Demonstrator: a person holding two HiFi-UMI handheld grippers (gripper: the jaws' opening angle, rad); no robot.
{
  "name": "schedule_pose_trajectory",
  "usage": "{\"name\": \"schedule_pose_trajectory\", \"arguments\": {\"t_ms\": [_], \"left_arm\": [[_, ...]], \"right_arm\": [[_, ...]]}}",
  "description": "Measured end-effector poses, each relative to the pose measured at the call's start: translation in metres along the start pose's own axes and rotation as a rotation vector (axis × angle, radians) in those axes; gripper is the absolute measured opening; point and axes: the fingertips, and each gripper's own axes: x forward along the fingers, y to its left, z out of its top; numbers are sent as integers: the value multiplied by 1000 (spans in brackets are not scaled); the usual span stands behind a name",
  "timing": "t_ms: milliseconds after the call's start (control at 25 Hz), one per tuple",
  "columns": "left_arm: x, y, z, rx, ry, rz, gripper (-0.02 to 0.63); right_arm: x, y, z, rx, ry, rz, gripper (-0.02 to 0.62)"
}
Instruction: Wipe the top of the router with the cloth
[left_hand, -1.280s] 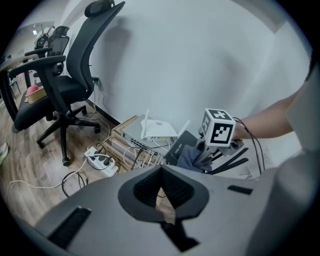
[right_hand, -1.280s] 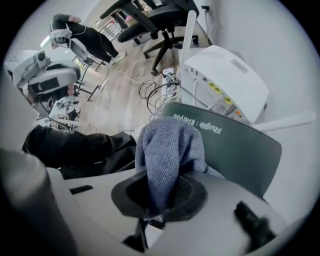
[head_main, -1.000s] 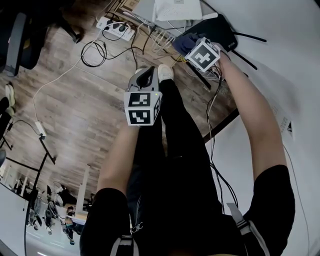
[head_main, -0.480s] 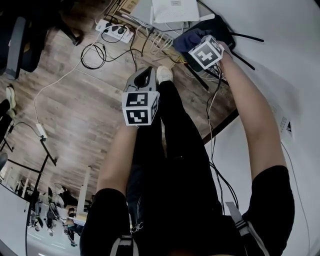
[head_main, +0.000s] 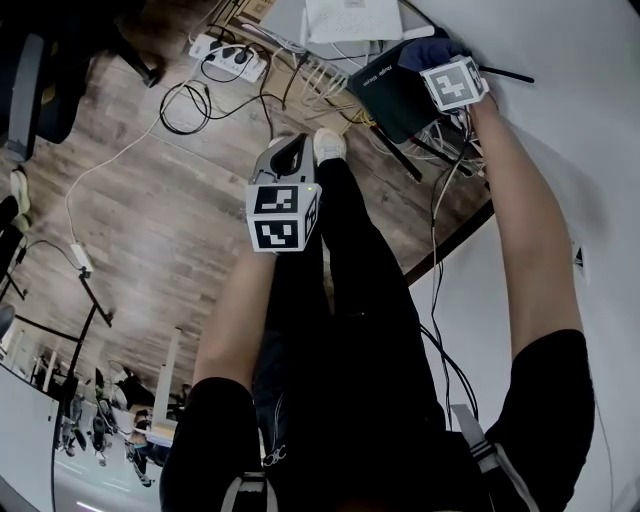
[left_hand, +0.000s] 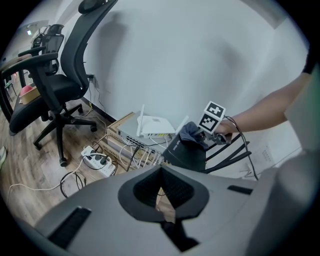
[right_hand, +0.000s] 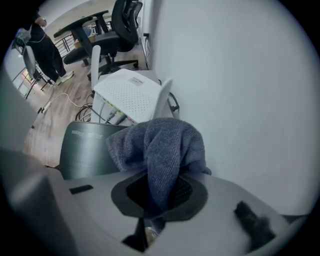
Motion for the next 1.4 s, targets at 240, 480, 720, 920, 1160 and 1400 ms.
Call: {"name": "schedule_pose_trajectory", "arguments": {"t_ms": [240, 480, 720, 920, 1160, 1400], "left_arm": [[2, 6, 4, -5, -6, 12, 5], [-1, 17, 9, -41, -27, 35, 5], [-2, 16, 6, -45, -35, 28, 5], [3, 5, 5, -42, -34, 13, 5], [2, 3, 4, -29, -31, 2, 5], [-1, 3, 9, -18, -32, -2, 5]], "right_arm": [[8, -36, -13, 28, 93, -90, 44], [11, -46, -16, 34, 117, -118, 44], [5, -28, -27, 61, 181, -61, 44], [4, -4, -36, -5, 223, 24, 44], [-8, 24, -34, -82, 236, 119, 44], [-18, 80, -42, -126, 309, 372, 44]]}}
